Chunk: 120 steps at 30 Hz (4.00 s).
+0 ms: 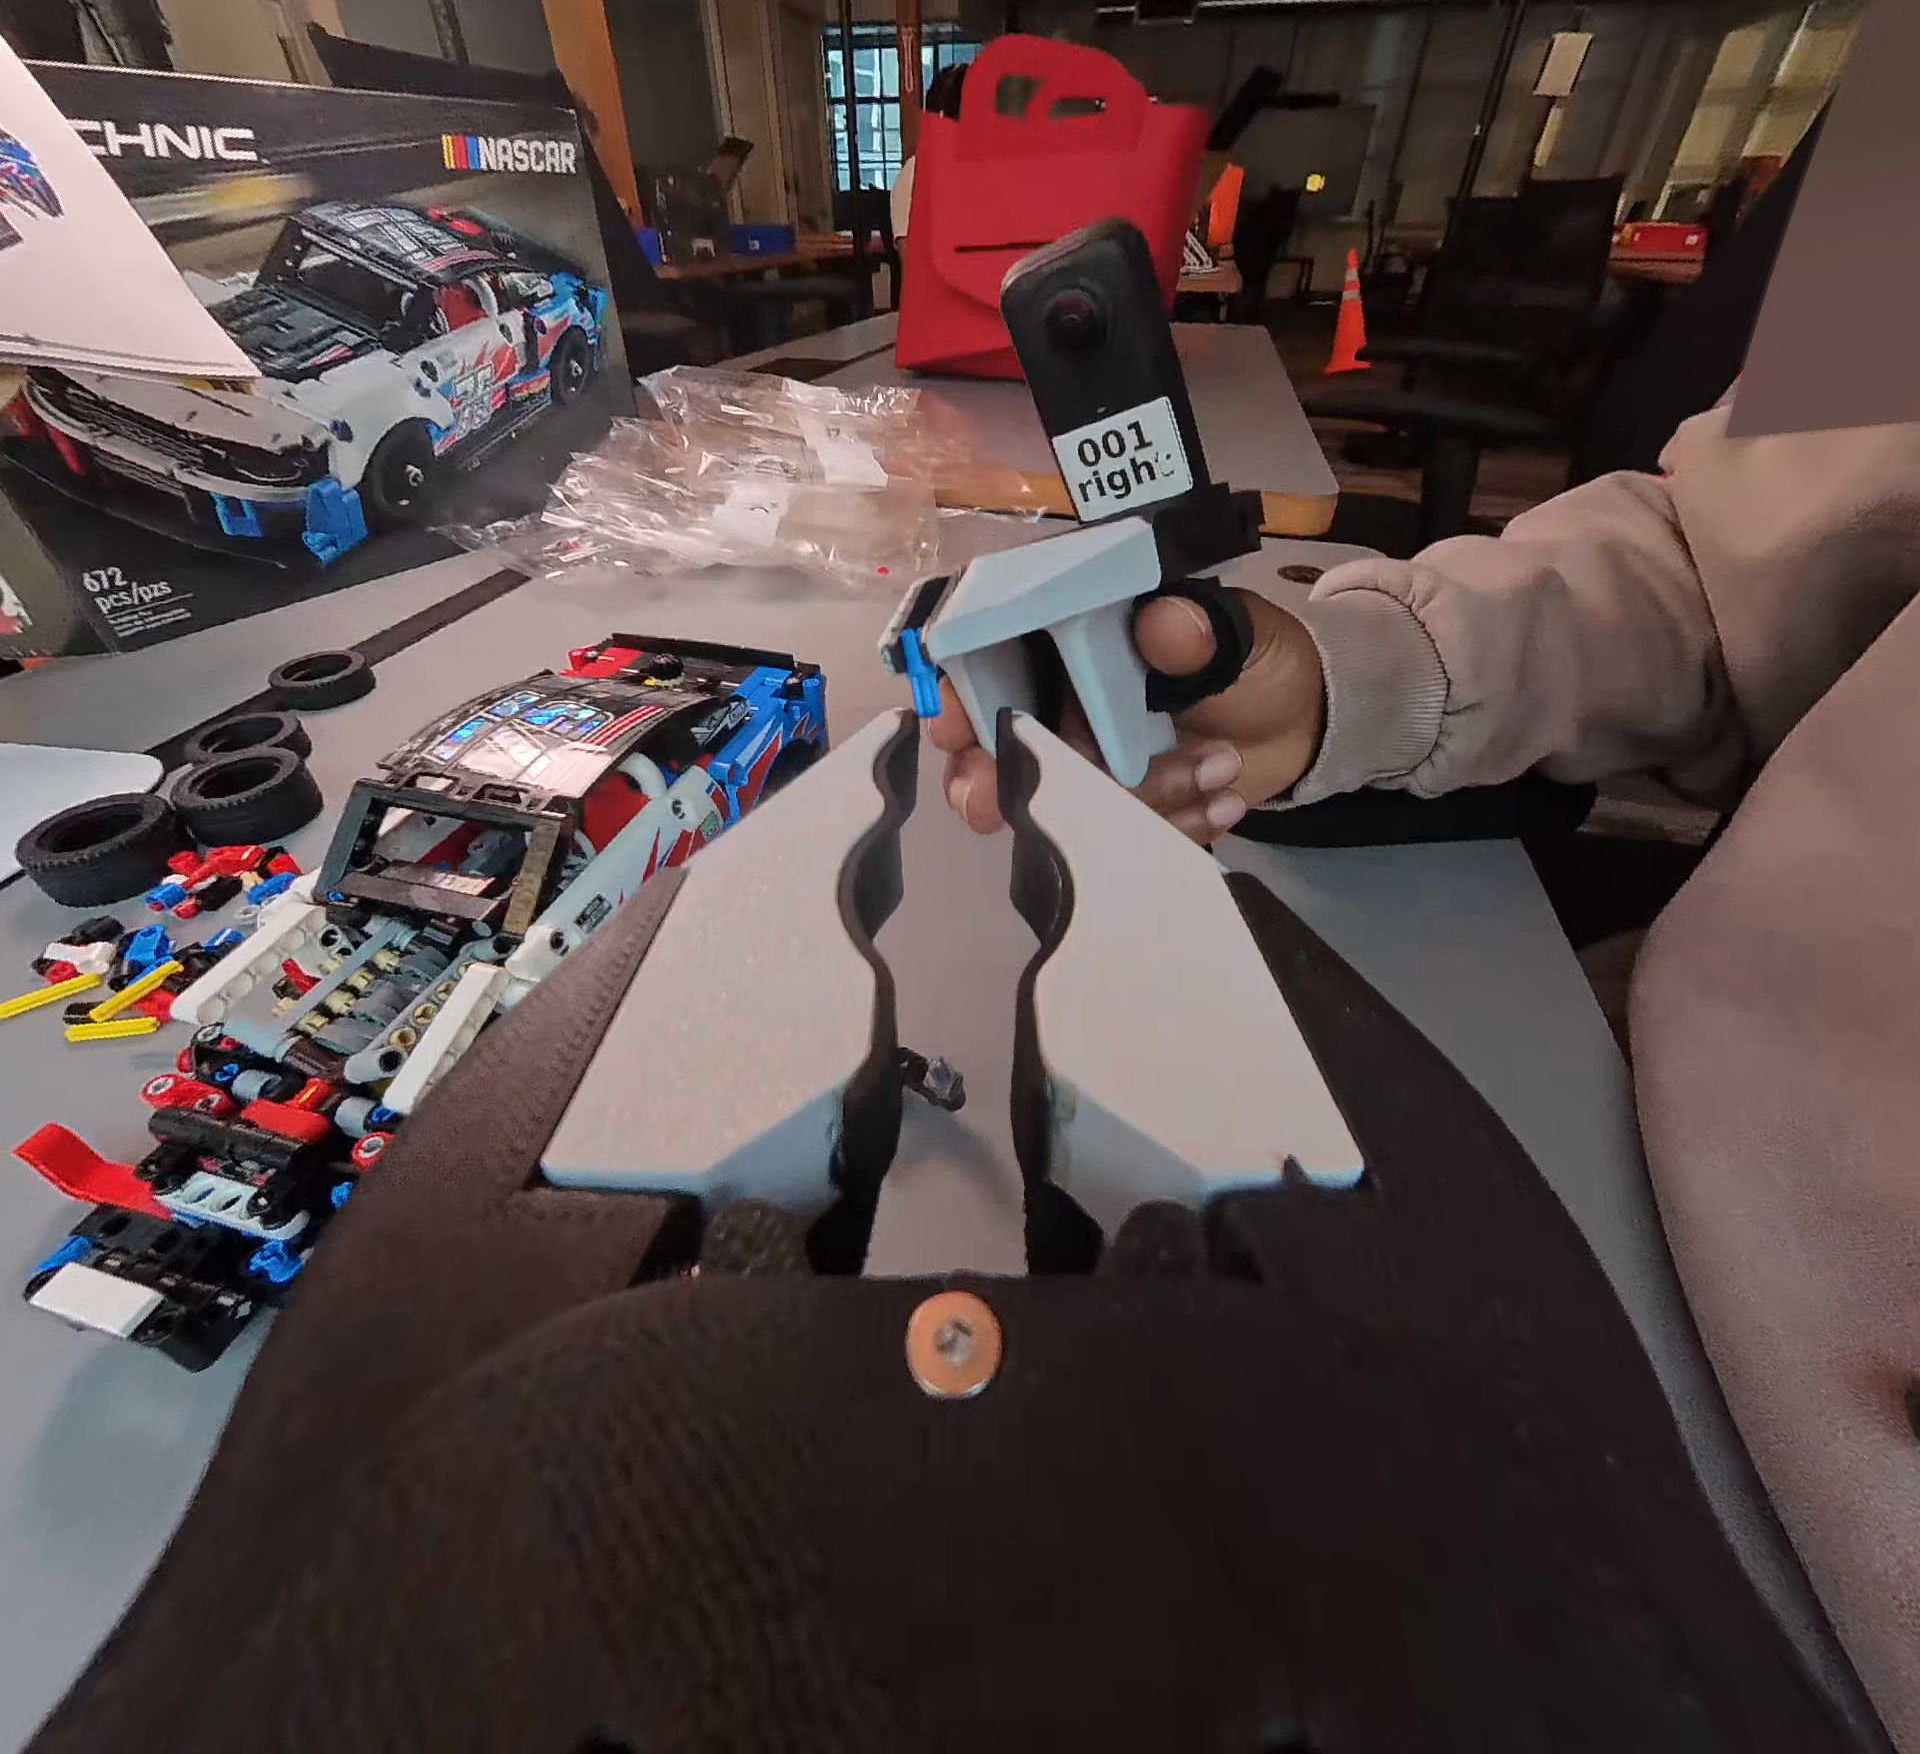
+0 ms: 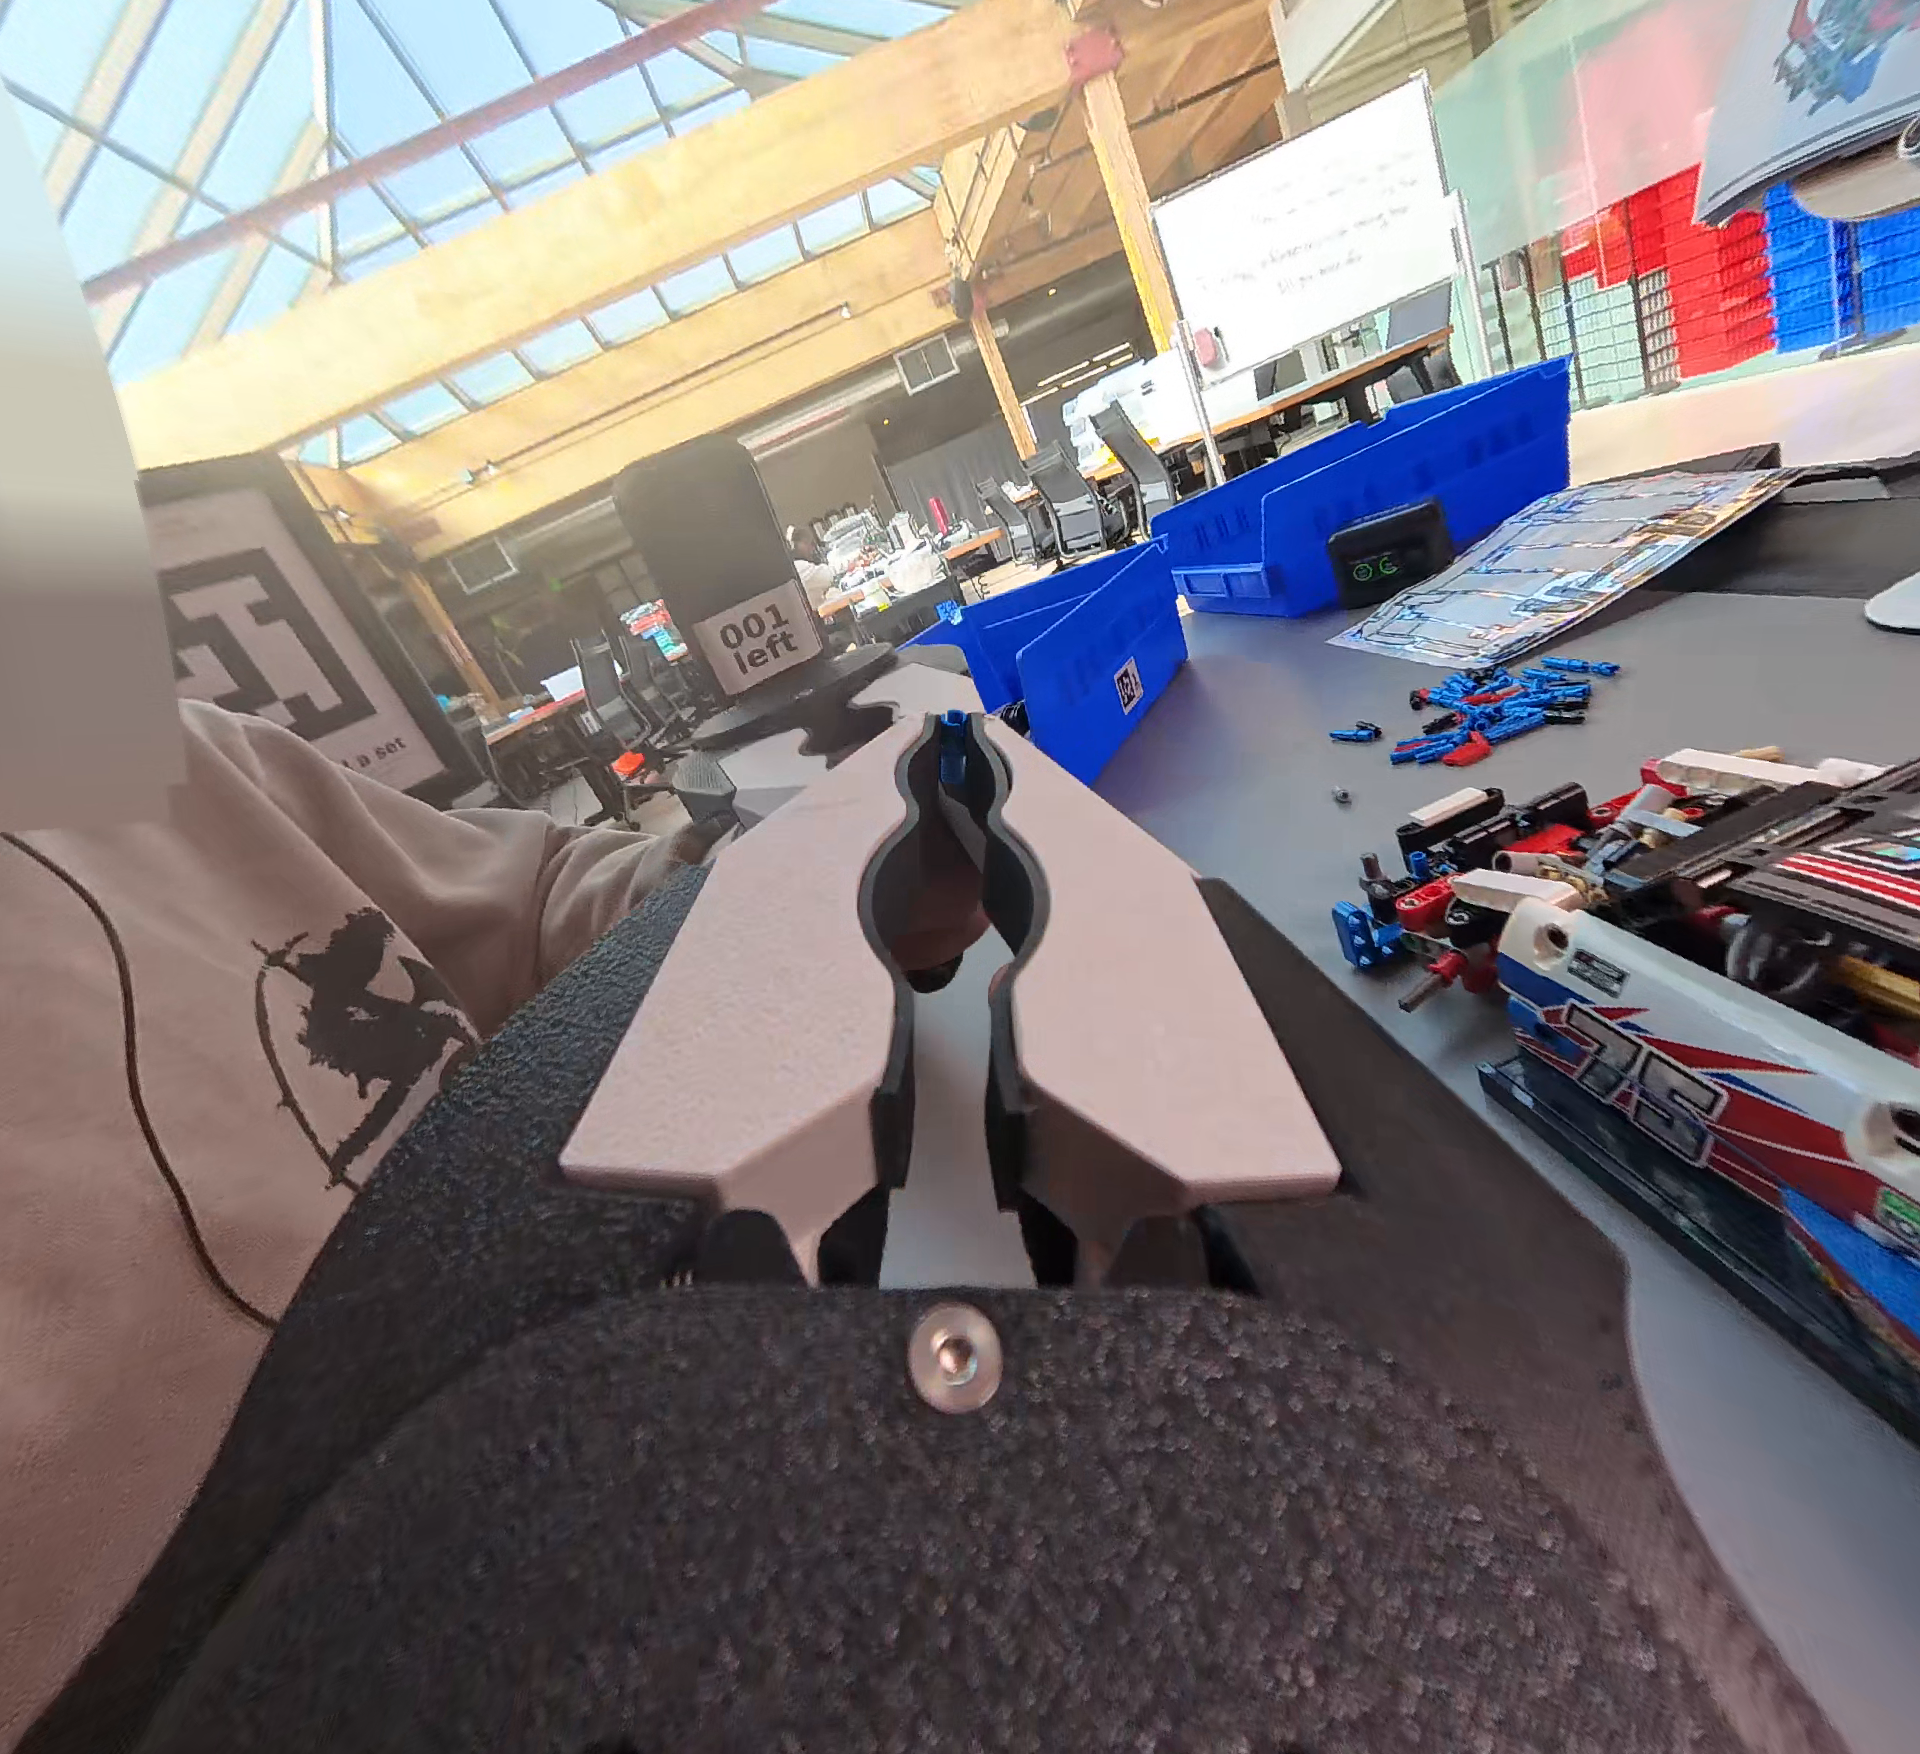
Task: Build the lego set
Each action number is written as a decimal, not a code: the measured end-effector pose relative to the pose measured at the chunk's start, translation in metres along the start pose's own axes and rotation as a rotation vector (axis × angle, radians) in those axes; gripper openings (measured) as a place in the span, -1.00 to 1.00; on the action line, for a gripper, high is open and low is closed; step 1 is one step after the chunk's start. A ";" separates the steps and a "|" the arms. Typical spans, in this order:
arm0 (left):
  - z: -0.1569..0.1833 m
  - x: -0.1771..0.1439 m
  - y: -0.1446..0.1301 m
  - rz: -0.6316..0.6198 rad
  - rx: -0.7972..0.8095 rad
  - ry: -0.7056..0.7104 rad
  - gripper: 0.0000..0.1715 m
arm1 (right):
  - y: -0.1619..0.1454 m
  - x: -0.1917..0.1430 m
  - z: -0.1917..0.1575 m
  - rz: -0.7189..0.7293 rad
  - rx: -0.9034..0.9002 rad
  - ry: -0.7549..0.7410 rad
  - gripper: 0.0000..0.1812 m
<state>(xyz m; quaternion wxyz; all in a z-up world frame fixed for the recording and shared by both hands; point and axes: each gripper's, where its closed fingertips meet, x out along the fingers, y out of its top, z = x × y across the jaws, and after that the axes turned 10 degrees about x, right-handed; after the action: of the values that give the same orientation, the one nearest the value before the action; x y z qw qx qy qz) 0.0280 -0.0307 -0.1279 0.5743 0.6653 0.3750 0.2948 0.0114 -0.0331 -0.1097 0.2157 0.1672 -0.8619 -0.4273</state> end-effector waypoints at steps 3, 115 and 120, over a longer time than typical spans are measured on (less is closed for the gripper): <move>-0.007 -0.004 0.000 -0.005 0.013 0.036 -0.96 | -0.005 0.001 0.004 -0.027 -0.025 -0.010 -0.99; 0.026 0.026 -0.130 -0.832 0.055 -0.220 -0.93 | -0.107 -0.066 0.072 -0.940 -0.380 -0.265 -0.97; 0.027 0.027 -0.129 -0.777 0.136 -0.212 -0.97 | -0.105 -0.066 0.073 -0.924 -0.374 -0.265 -0.98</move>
<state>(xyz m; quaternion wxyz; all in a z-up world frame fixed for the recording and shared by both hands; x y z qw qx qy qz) 0.0440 -0.0152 -0.2606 0.6331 0.5374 0.5557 -0.0395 0.0411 -0.0138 -0.2492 -0.0805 0.4337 -0.6268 -0.6423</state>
